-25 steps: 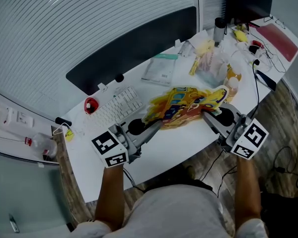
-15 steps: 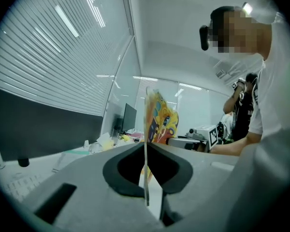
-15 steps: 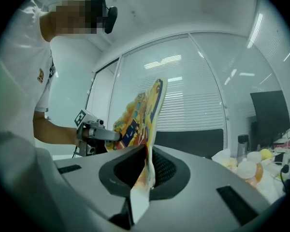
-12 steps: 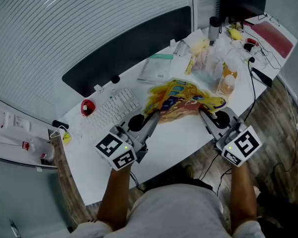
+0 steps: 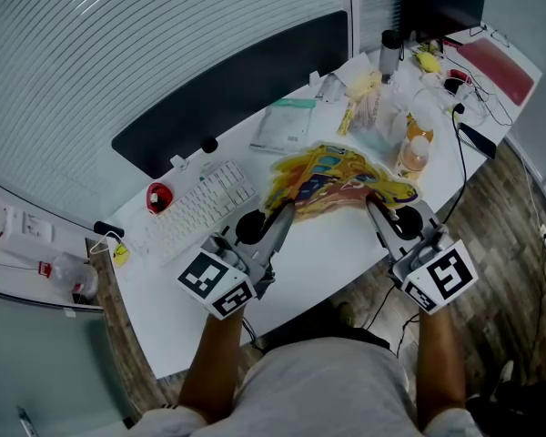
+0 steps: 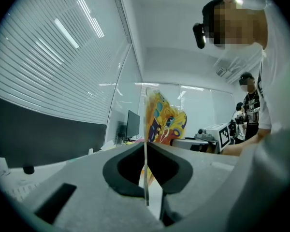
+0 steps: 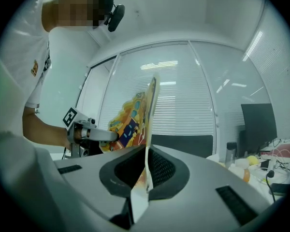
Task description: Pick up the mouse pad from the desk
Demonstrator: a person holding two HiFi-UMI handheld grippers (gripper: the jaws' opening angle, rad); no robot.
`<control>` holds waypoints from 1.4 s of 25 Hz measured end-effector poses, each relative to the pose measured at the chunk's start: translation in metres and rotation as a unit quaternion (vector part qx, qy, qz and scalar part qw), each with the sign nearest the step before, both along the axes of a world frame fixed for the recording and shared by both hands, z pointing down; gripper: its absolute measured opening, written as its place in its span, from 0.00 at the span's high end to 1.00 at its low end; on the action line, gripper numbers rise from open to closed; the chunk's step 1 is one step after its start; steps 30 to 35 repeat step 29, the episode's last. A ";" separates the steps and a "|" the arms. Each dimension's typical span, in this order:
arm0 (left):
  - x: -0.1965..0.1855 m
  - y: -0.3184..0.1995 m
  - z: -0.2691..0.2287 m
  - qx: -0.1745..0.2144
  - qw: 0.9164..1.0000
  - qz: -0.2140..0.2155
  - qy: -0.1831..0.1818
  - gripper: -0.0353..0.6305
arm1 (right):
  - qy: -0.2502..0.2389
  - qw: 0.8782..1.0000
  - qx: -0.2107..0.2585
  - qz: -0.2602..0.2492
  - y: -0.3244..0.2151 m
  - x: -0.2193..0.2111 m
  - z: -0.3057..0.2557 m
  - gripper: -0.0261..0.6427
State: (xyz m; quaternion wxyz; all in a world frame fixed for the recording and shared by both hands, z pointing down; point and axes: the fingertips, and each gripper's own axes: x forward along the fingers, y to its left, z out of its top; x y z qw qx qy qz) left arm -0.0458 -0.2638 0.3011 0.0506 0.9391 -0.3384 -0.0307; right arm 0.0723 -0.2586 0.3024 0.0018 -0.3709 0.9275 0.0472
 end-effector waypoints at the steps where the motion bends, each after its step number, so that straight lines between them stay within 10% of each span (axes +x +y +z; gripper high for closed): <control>1: 0.000 0.000 -0.001 0.002 1.000 0.000 -0.001 0.91 | 0.000 1.000 0.002 0.002 0.000 0.000 -0.001 0.93; 35: 0.006 0.000 0.003 -0.003 1.000 0.010 -0.007 0.91 | 0.002 1.000 -0.007 0.011 0.000 0.005 0.006 0.93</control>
